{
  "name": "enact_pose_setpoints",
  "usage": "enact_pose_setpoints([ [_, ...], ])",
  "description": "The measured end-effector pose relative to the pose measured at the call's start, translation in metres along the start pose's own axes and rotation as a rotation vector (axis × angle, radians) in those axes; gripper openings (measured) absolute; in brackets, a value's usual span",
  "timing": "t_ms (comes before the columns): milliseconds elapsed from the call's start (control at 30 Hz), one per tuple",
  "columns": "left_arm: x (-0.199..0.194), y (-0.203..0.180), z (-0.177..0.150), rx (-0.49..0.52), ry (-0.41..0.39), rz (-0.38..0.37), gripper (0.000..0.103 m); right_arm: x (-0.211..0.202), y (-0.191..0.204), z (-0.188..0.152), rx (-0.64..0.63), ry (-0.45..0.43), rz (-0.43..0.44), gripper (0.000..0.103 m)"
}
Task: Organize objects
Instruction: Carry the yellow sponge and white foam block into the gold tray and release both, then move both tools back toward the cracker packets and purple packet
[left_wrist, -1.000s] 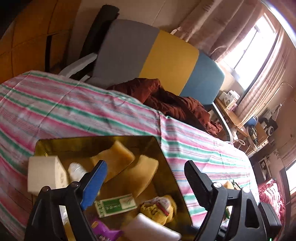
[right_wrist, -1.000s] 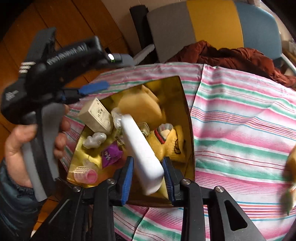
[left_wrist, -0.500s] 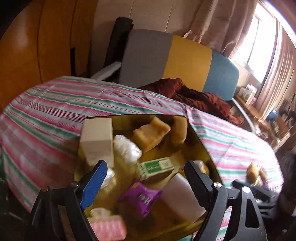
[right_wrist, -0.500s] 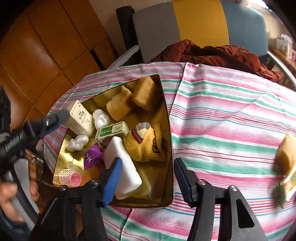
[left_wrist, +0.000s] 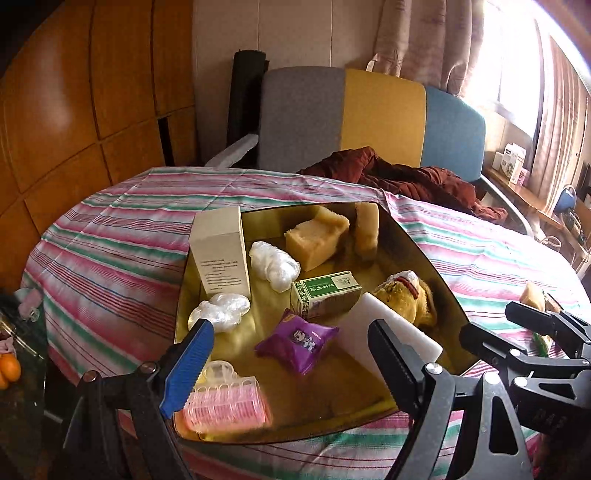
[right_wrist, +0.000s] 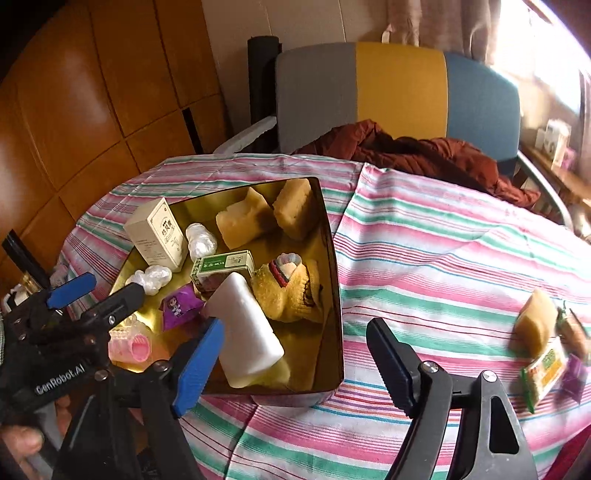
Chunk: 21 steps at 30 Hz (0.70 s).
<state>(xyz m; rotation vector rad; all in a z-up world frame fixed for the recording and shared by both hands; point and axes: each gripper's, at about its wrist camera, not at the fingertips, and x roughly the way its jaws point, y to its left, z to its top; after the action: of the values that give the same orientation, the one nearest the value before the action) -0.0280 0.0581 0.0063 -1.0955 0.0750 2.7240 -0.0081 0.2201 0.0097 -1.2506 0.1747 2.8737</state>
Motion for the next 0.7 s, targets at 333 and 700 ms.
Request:
enact_pose_setpoints([
  [333,-0.008,-0.012,-0.004,0.035,-0.003,-0.024,0.087,-0.014,-0.011,-0.006,0.026,-0.034,-0.02,0.086],
  [700,-0.014,-0.03,-0.008,0.092,0.0,-0.058,0.087,-0.025,-0.033,-0.009,0.069,-0.064,-0.064,0.087],
])
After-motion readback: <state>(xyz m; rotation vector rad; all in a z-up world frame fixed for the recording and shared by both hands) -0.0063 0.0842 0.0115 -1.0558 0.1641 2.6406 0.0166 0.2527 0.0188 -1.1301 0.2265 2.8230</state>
